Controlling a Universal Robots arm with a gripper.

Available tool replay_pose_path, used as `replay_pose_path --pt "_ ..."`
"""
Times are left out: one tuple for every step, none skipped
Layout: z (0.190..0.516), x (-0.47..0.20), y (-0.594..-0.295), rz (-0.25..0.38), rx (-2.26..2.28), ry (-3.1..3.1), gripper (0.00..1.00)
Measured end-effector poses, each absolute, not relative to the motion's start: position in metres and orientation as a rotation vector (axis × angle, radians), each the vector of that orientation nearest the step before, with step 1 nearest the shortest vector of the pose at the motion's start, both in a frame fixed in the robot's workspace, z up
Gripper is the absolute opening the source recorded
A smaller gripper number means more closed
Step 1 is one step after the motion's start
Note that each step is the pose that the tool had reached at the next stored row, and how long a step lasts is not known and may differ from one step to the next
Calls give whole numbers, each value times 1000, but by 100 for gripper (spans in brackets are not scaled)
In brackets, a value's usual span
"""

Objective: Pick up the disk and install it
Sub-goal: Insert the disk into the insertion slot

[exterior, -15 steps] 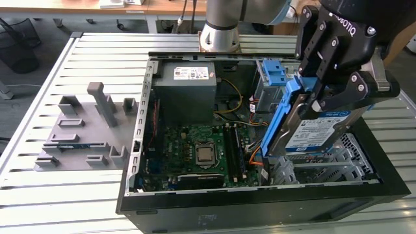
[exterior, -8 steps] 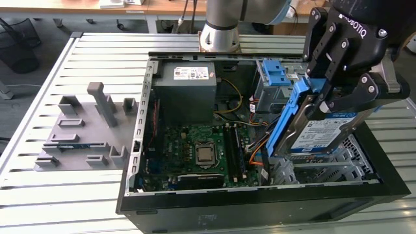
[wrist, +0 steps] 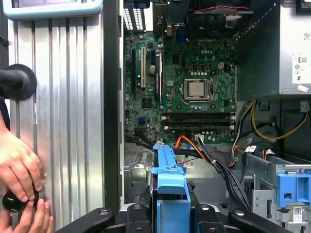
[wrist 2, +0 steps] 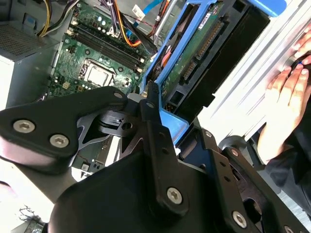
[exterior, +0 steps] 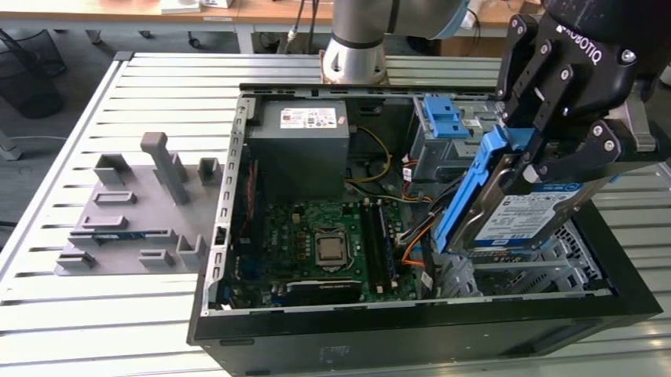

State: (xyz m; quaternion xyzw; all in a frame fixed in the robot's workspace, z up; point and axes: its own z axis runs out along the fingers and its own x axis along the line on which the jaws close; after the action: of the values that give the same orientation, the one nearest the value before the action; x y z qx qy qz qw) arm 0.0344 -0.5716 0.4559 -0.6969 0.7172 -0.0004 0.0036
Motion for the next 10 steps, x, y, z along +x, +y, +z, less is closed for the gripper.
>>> replay_pose_path --pt "456 35 -572 -1 -2184 2248 36" --pt "455 37 -572 -1 -2184 2248 36" --pt "455 38 -572 -1 -2184 2248 36" --pt "455 40 -572 -1 -2184 2248 36" --pt "454 41 -572 -1 -2184 2248 36" --pt "454 43 -572 -1 -2184 2248 36" --pt "453 45 -572 -1 -2184 2248 36" --pt "453 47 -572 -1 -2184 2248 36" --pt "453 48 -572 -1 -2184 2248 36" --pt "452 50 -572 -1 -2184 2248 36"
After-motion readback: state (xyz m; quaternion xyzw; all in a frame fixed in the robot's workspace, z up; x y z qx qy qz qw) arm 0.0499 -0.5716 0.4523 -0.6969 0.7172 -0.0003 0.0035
